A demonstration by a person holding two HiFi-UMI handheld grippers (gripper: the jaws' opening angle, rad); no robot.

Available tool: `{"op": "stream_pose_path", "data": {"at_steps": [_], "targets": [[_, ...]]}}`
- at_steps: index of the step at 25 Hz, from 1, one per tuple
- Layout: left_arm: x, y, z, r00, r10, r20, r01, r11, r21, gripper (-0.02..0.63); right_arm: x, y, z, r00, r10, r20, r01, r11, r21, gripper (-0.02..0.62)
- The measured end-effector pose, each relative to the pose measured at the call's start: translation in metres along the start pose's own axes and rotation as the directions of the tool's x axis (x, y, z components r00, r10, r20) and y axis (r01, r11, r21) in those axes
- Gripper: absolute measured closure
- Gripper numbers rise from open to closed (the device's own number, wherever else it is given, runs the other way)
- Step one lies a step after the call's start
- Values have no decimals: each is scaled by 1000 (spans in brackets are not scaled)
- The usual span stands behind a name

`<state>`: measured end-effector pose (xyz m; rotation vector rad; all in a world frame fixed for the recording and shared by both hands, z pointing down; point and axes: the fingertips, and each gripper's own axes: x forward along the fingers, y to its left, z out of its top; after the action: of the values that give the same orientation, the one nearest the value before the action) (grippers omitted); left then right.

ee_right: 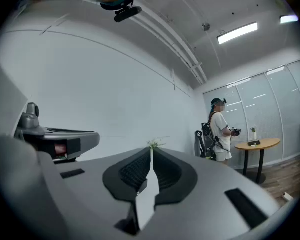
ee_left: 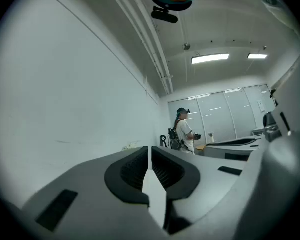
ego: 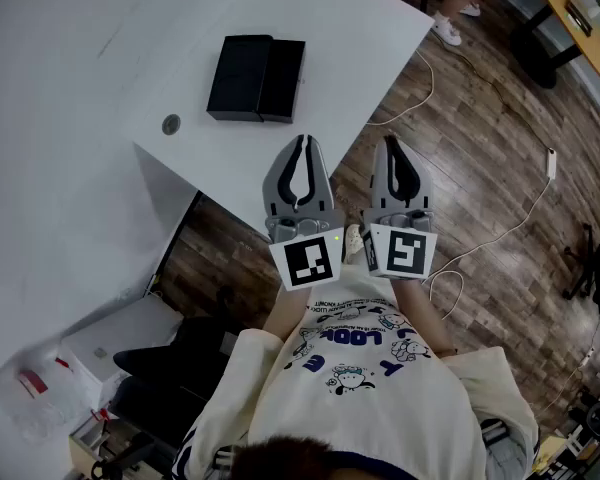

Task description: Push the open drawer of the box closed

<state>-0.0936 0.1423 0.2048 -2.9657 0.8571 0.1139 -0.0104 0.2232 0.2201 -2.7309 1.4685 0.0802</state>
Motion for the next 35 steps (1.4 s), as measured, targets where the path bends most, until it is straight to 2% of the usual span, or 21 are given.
{"op": "stream_pose_path", "data": {"at_steps": [10,16,22,35], "targets": [[1,4,-4,1000,4,-5,-4,1000,-1,574,1,0,-7,1000,9,-11,-9,1000,-6,558],[5,7,-10,1000,8,-18,-7,1000,3,574,11,2,-8,1000,20,-13,-20,1000,24,558],[6,19,-21,999,19,-35,-20,1000,-4,574,14,12,-25,998,37,-45,-37,999,7,558],[16,45,-41,996,47,-71,-48,999,-6,574,35,29,-46,995,64,-77,-62,997,34,558]]}}
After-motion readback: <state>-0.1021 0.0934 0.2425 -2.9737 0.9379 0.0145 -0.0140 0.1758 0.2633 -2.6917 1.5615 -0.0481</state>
